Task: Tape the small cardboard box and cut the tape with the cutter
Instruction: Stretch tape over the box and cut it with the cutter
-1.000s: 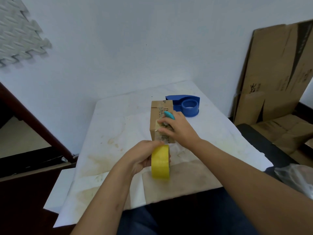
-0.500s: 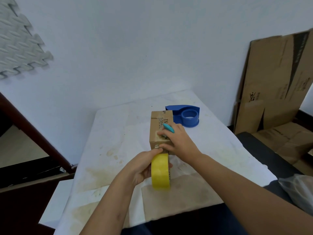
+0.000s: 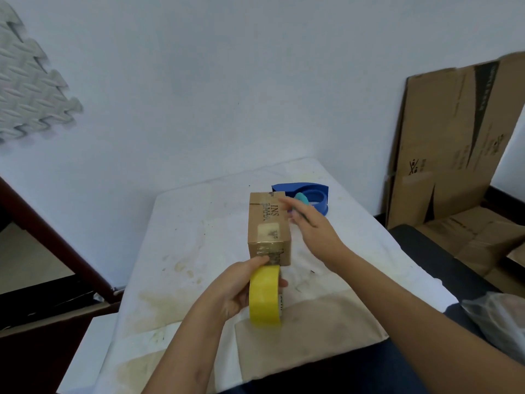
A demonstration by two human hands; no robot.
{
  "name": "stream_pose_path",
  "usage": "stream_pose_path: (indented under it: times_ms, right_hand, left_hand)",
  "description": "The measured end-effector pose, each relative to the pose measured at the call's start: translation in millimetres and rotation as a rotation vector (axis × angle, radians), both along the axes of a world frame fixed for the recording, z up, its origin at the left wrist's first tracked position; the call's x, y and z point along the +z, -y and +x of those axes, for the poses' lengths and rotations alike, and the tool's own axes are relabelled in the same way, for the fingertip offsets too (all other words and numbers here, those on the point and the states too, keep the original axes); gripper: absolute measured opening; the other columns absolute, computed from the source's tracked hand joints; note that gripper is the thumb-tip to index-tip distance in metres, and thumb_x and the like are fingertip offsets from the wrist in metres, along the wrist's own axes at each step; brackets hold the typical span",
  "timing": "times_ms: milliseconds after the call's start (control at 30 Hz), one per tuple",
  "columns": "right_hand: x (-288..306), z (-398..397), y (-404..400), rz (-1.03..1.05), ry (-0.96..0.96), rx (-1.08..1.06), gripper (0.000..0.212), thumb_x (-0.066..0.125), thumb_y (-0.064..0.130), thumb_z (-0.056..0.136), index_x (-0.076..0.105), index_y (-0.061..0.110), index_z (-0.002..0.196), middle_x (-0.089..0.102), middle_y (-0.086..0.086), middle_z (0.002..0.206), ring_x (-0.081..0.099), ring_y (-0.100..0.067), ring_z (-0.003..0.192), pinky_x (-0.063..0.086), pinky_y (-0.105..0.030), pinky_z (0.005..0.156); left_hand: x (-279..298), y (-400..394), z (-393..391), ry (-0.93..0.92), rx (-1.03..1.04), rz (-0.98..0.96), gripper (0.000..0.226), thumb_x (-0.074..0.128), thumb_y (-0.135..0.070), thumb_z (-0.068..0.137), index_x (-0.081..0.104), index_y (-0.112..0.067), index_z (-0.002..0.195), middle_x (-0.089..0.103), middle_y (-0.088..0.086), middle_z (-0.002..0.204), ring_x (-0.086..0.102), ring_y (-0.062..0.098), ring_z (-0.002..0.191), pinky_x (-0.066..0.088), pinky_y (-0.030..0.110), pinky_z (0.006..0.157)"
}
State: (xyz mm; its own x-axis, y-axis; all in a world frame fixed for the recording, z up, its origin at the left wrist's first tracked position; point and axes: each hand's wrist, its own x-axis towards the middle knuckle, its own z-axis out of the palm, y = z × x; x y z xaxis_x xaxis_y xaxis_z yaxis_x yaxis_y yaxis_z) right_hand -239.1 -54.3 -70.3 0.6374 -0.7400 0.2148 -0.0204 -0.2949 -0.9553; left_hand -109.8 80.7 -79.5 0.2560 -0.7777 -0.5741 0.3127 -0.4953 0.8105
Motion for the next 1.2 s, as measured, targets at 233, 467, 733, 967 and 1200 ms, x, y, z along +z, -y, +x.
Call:
stream_pose_path:
  times_ms: [233, 467, 733, 967, 1200]
  right_hand:
    - [-11, -28, -16, 0.439, 0.238, 0.080, 0.033, 0.043, 0.016, 0.101, 0.044, 0.009, 0.133, 0.063, -0.009, 0.128, 0.069, -0.021, 0.100, 0.058, -0.026, 0.085]
    - [-17, -33, -28, 0.629, 0.309, 0.190, 0.031, 0.043, 0.013, 0.100, 0.052, 0.017, 0.129, 0.069, -0.014, 0.113, 0.067, -0.018, 0.095, 0.057, -0.022, 0.085]
    - [-24, -33, -33, 0.537, 0.186, 0.205, 0.030, 0.042, 0.018, 0.101, 0.055, -0.001, 0.120, 0.068, -0.005, 0.100, 0.061, -0.009, 0.082, 0.054, -0.021, 0.076]
    - [-19, -31, -40, 0.384, 0.101, 0.191, 0.028, 0.044, 0.029, 0.101, 0.058, 0.005, 0.101, 0.064, -0.004, 0.084, 0.054, -0.008, 0.066, 0.047, -0.019, 0.061]
    - [-10, -29, -35, 0.161, -0.037, 0.076, 0.030, 0.045, 0.036, 0.099, 0.060, 0.009, 0.099, 0.064, 0.000, 0.077, 0.059, -0.011, 0.071, 0.051, -0.028, 0.069]
  left_hand:
    - [-3, 1, 1, -0.034, 0.023, -0.015, 0.039, 0.056, -0.032, 0.097, 0.061, -0.004, 0.123, 0.076, 0.024, 0.101, 0.073, 0.032, 0.088, 0.058, 0.041, 0.086]
    - [-5, 1, 1, -0.047, 0.035, -0.032, 0.037, 0.058, -0.033, 0.096, 0.063, -0.007, 0.123, 0.077, 0.019, 0.095, 0.073, 0.032, 0.091, 0.057, 0.042, 0.088]
    - [-3, 0, 0, -0.029, 0.022, -0.025, 0.037, 0.056, -0.035, 0.097, 0.061, -0.010, 0.124, 0.077, 0.020, 0.098, 0.073, 0.031, 0.089, 0.056, 0.043, 0.089]
    - [0, -2, -1, -0.015, 0.011, -0.017, 0.037, 0.055, -0.037, 0.097, 0.061, -0.012, 0.123, 0.077, 0.021, 0.102, 0.075, 0.028, 0.082, 0.058, 0.041, 0.086]
    - [1, -5, -4, -0.021, 0.024, -0.016, 0.040, 0.052, -0.038, 0.098, 0.061, -0.010, 0.126, 0.077, 0.021, 0.102, 0.075, 0.026, 0.077, 0.059, 0.039, 0.082]
